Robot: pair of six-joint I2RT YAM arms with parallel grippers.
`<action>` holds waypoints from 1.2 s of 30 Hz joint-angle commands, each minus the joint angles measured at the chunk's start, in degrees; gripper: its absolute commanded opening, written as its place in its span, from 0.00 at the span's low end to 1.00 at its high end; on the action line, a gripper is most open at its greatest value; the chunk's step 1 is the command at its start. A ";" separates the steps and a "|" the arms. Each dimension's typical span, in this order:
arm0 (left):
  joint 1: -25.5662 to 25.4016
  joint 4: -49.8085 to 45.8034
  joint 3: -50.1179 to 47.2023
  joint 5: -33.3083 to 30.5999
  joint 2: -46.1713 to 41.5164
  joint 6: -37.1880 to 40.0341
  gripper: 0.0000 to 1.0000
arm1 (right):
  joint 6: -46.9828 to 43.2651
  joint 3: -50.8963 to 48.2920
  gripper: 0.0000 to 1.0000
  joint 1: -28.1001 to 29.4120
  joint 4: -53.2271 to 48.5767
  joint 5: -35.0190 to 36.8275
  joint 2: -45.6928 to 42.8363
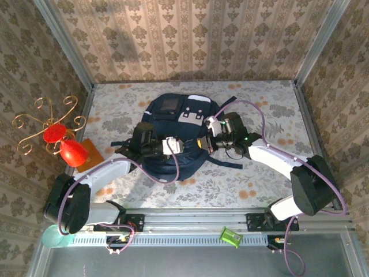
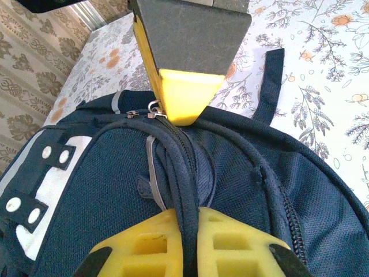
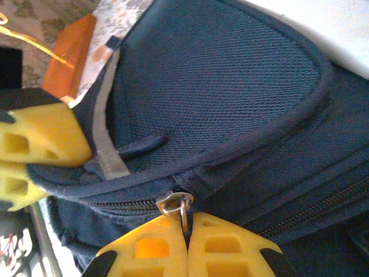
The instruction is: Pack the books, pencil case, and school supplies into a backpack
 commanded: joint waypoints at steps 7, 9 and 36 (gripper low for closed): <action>2.24 -1.44 -1.33 4.68 -1.60 1.00 0.00 | -2.28 -3.90 0.15 -6.68 0.02 1.34 0.35; 2.24 -1.43 -1.33 4.83 -1.69 0.99 0.00 | -1.72 -4.78 0.21 -6.74 0.34 3.20 -0.59; -10.66 3.22 13.97 -1.97 16.69 -7.72 0.36 | 5.51 -10.81 0.51 -7.94 0.16 37.73 -19.85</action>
